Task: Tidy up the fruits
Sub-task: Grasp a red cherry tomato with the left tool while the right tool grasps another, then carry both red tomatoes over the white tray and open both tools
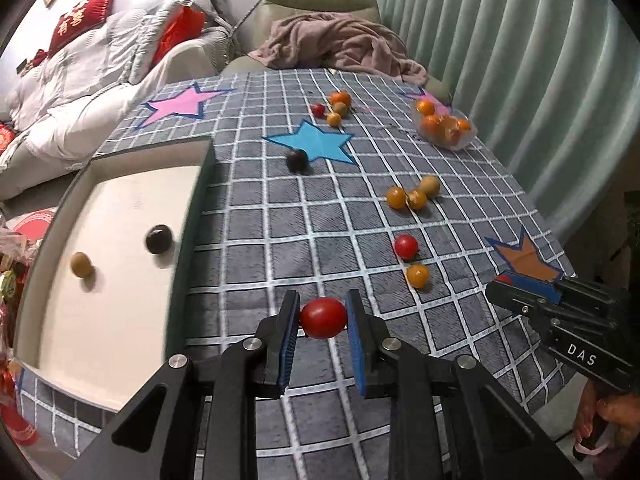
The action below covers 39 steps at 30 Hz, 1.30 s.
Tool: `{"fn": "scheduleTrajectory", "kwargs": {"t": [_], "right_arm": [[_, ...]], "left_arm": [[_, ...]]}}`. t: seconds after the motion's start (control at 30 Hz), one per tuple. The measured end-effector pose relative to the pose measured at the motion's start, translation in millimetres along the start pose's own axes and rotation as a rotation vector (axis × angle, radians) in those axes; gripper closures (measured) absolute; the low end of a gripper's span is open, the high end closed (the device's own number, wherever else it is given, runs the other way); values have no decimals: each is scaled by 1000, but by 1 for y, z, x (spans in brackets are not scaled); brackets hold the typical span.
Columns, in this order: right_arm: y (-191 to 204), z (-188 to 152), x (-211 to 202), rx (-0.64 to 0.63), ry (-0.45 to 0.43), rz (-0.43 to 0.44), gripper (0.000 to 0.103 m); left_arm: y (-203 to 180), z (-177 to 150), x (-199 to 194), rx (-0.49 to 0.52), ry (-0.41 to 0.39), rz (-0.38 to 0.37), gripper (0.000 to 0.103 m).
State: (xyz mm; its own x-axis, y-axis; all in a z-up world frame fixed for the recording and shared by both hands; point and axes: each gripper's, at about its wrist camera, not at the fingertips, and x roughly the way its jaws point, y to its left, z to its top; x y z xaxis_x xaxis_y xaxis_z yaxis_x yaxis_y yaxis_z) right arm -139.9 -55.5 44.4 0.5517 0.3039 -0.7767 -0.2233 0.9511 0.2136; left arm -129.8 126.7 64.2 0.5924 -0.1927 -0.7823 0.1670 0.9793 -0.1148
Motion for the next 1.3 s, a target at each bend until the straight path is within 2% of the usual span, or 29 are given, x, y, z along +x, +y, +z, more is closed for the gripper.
{"fn": "scheduleTrajectory", "kwargs": {"t": [0.3, 0.57, 0.77, 0.97, 1.17, 1.3], "right_arm": [[32, 20, -5, -34, 1, 41, 81], [89, 46, 6, -108, 22, 125, 81], [152, 62, 31, -191, 65, 202, 81], [204, 69, 60, -255, 121, 248, 81], [242, 70, 96, -301, 184, 246, 82], [254, 70, 122, -311, 228, 224, 82]], "left_arm": [[38, 0, -23, -47, -36, 54, 78], [101, -2, -41, -110, -62, 149, 78], [145, -8, -40, -151, -49, 229, 78], [176, -14, -22, -179, 2, 289, 78], [195, -19, -7, -179, 36, 344, 78], [203, -19, 4, -184, 61, 351, 78]]}}
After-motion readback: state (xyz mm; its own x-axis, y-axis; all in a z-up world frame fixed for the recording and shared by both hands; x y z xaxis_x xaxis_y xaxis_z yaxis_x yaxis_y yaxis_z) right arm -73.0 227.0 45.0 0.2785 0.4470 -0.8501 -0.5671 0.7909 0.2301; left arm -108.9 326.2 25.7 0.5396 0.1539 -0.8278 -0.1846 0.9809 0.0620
